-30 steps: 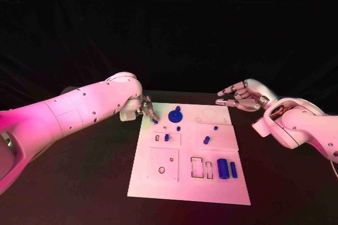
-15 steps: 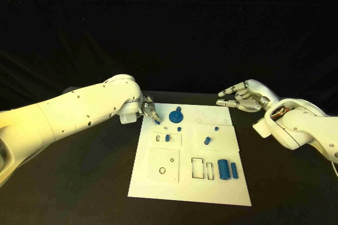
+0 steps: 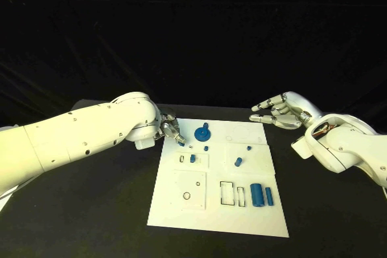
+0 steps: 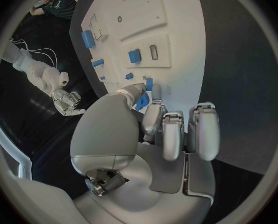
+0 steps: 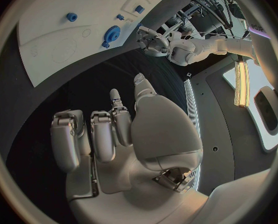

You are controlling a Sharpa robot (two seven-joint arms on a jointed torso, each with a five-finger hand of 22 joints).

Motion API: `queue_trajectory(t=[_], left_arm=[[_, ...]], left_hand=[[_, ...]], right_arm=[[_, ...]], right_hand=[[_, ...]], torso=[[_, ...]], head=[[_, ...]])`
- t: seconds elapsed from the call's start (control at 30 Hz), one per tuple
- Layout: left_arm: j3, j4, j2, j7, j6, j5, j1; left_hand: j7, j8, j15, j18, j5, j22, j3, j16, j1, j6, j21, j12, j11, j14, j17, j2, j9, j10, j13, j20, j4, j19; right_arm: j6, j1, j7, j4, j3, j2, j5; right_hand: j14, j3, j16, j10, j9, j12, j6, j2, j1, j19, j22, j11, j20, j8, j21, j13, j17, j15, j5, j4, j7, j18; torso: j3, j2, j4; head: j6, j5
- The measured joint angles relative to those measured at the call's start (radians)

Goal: Assemble the parts on the task board

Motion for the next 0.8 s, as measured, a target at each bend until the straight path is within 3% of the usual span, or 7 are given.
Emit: queue_trajectory(t=[0.27,0.47,0.8], left_arm=[[-0.007,0.078,-0.048,-0.011,-0.033,-0.013,-0.02],[-0.01,0.117,-0.068,-0.024,-0.062,-0.025,-0.044],[-0.011,0.13,-0.071,-0.035,-0.084,-0.033,-0.063]], left_hand=[[0.002,-0.002,0.0,0.0,0.034,0.0,0.01,0.0,-0.011,0.012,0.005,0.012,-0.001,0.0,0.0,-0.011,-0.004,0.008,0.012,0.0,-0.01,0.0],[0.001,-0.003,0.0,0.0,0.049,0.001,0.013,0.0,-0.013,0.013,0.005,0.012,-0.001,0.0,0.0,-0.013,-0.004,0.008,0.014,0.0,-0.013,0.0],[0.001,-0.003,0.0,0.0,0.053,0.001,0.017,0.0,-0.021,0.014,0.005,0.012,-0.001,0.0,0.0,-0.021,-0.005,0.008,0.014,0.0,-0.017,0.0]], right_arm=[[0.0,0.0,0.0,0.0,0.0,-0.002,0.001],[0.0,0.0,0.001,0.0,0.0,-0.002,0.001],[0.0,0.0,0.001,0.0,-0.001,-0.003,0.001]], right_hand=[[0.0,0.0,0.0,0.0,0.0,0.0,0.0,0.0,0.0,0.0,0.0,0.0,0.0,0.0,0.0,0.0,0.0,0.0,0.0,0.0,0.0,0.0],[0.0,0.0,0.0,0.0,0.0,0.0,0.0,0.0,0.0,0.0,0.0,0.0,0.0,0.0,0.0,0.0,0.0,0.0,0.0,0.0,0.0,0.0],[0.0,0.0,0.0,0.0,0.0,0.0,0.0,0.0,0.0,0.0,0.0,0.0,0.0,0.0,0.0,0.0,0.0,0.0,0.0,0.0,0.0,0.0]], torso=[[-0.0007,0.0,0.0004],[-0.0013,0.0,0.0009],[-0.0018,0.002,-0.0009]], head=[[-0.003,0.002],[-0.006,0.004],[-0.009,0.008]])
